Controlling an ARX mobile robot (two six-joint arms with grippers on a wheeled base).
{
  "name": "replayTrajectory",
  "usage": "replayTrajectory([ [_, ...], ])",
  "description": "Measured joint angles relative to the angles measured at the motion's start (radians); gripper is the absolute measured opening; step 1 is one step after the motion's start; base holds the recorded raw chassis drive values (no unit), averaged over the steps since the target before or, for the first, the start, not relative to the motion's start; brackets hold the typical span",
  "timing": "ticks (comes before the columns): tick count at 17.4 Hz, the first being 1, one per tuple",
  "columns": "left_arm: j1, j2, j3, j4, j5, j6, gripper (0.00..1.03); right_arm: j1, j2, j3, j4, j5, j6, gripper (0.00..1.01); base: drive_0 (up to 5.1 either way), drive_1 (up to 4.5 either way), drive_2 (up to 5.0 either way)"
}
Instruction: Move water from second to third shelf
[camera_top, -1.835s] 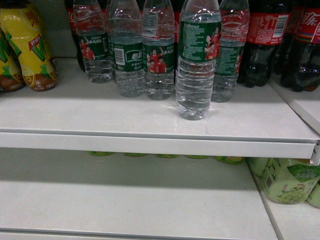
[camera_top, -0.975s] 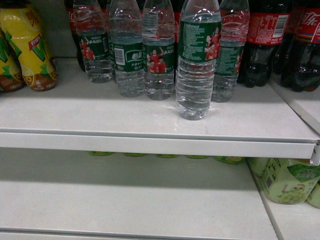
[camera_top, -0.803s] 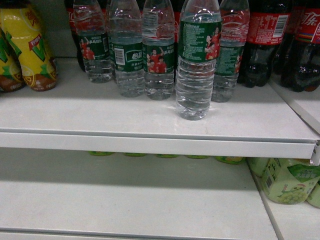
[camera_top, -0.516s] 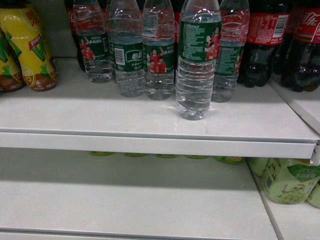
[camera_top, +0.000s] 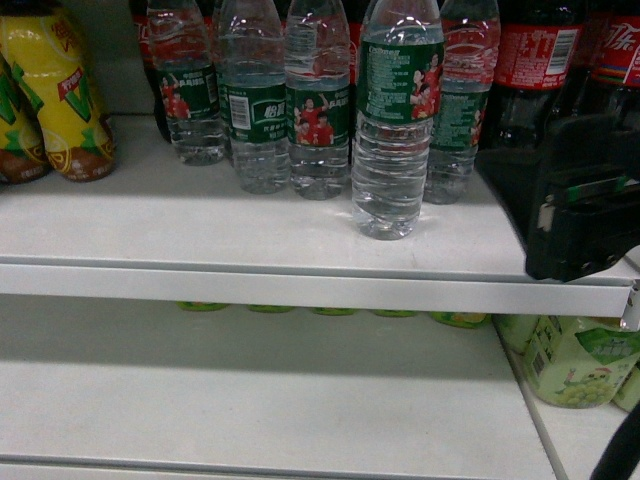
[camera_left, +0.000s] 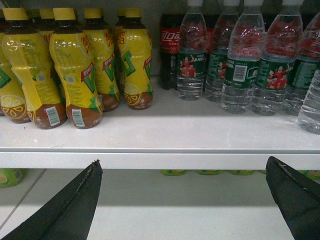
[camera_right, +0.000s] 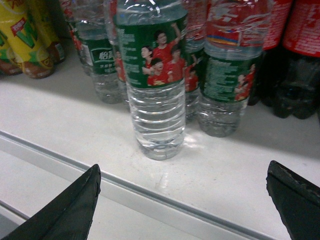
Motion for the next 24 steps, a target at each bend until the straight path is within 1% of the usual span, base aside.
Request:
replayTrajectory([
  [7,0.000,0.000,0.000,0.000,0.000,0.000,0.98,0.049,0.076,0.063,0.021,0.004,0.001,0.98,0.0,0.00,0.0],
  [14,0.000,0.000,0.000,0.000,0.000,0.000,0.98,0.085,0.124,0.111,0.023,0.005,0.006,0.98,0.0,0.00,0.0],
  [18,0.000,0.000,0.000,0.000,0.000,0.000,0.98,0.104,0.144,0.138,0.024,0.018,0.006,0.98,0.0,0.00,0.0],
  [20,0.000,0.000,0.000,0.000,0.000,0.000,0.98,0.106,0.152,0.150,0.027,0.026,0.006,0.98,0.0,0.00,0.0],
  [24,0.000,0.000,0.000,0.000,0.000,0.000,0.98,0.131,0.256,0.248,0.016,0.119,0.008,0.98,0.0,0.00,0.0],
])
